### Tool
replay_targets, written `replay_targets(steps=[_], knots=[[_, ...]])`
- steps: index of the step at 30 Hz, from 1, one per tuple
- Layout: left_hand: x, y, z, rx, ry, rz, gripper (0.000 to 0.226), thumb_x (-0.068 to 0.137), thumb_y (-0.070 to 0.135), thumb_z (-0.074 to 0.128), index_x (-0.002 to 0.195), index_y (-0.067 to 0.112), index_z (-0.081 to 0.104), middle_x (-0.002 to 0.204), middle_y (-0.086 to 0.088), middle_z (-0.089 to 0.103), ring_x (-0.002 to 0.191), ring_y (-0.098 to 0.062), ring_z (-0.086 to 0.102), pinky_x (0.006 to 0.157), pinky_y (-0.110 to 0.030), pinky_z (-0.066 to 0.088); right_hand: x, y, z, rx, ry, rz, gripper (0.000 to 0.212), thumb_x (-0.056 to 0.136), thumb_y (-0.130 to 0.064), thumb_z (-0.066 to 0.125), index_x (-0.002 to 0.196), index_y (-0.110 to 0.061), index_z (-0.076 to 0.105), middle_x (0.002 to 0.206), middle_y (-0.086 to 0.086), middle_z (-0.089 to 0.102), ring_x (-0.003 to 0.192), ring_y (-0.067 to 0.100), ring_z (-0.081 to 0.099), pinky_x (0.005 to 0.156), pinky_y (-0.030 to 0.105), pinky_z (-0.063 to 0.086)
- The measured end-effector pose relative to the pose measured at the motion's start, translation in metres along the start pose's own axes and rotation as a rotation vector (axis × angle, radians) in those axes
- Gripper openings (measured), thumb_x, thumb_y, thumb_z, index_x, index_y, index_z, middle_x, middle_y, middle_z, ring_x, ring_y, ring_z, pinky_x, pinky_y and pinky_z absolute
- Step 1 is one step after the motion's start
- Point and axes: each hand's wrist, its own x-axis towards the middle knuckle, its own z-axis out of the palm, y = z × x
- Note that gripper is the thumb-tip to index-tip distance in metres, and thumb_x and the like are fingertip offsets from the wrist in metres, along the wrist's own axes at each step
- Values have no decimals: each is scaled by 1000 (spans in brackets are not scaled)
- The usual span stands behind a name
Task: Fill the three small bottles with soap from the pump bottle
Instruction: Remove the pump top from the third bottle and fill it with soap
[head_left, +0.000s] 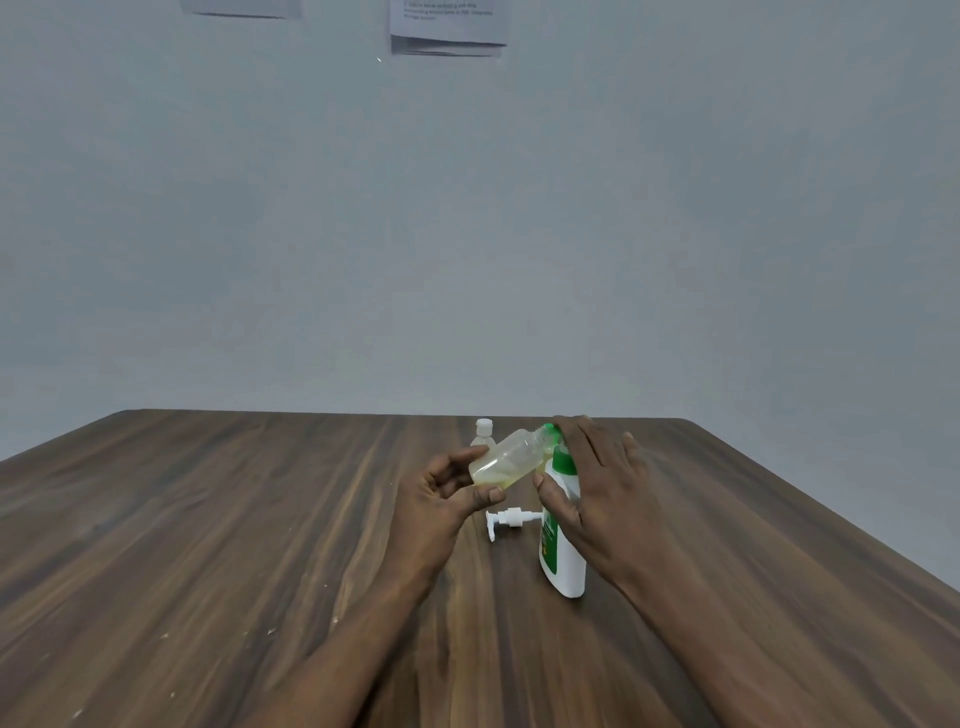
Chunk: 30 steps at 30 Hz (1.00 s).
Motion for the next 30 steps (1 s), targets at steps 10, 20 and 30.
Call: replay_targets(steps=[10,20,30], knots=[[-1,3,-1,19,10,-3,46,73,-12,79,115,5,70,103,-6,78,96,-16,75,75,-22,59,1,-1,0,-36,13,-5,52,91,-50,45,129,-17,57,127,-1,61,124,22,56,106,58,40],[2,5,1,2,6,21,46,73,-9,80,114,8,71,104,-6,78,100,-19,74,79,-24,60,3,0,2,-25,-20,28,64,89,-58,45,139,-18,48,136,-6,53,132,15,45,110,55,35],[-3,1,-1,7,3,-15,46,73,-15,78,114,3,70,104,-6,78,95,-17,75,73,-21,59,-1,0,2,-20,-13,7,51,91,-49,46,131,-19,53,130,-4,58,122,19,54,108,58,38]])
